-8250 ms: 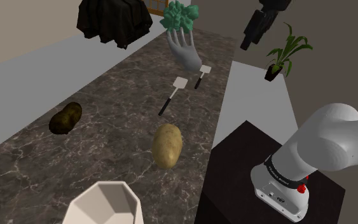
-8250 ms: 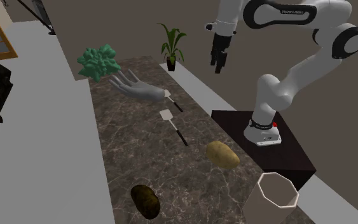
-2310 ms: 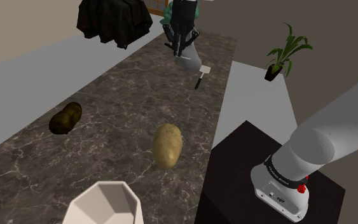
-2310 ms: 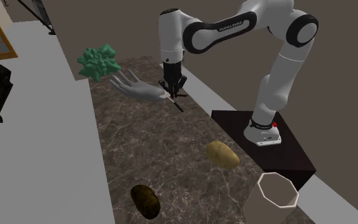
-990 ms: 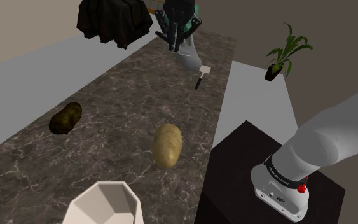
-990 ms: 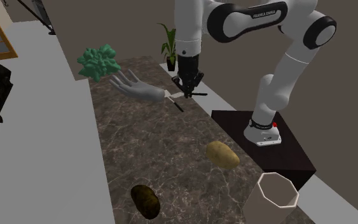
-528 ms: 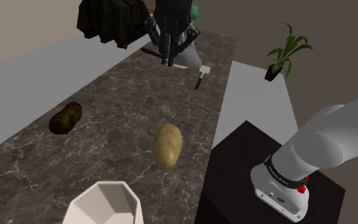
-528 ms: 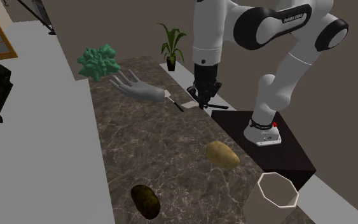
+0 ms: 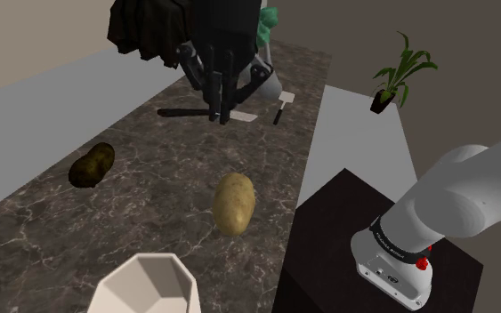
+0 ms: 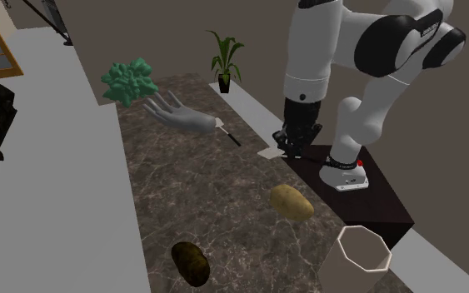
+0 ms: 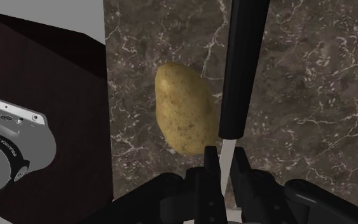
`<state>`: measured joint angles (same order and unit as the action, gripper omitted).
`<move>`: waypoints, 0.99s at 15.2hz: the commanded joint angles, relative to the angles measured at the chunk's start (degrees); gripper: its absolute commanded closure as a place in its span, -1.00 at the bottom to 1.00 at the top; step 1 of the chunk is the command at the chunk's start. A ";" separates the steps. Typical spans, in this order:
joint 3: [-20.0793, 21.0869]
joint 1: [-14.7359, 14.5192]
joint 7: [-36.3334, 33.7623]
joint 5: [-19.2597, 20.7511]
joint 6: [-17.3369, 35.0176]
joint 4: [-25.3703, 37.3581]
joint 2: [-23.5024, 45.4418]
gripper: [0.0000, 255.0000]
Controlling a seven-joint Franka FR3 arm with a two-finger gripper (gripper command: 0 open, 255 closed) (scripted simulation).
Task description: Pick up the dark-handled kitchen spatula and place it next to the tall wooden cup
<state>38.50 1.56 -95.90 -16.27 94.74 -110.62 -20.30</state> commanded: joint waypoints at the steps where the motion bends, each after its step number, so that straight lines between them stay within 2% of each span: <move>1: 2.30 -0.90 -3.14 -0.58 0.42 0.36 0.10 1.00; 2: 3.41 -1.24 -4.60 -0.74 0.49 0.77 0.29 1.00; 15: 4.95 -1.85 -3.44 -1.96 10.28 -9.36 -0.14 1.00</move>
<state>43.25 -0.29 -99.33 -18.21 104.26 -119.38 -20.58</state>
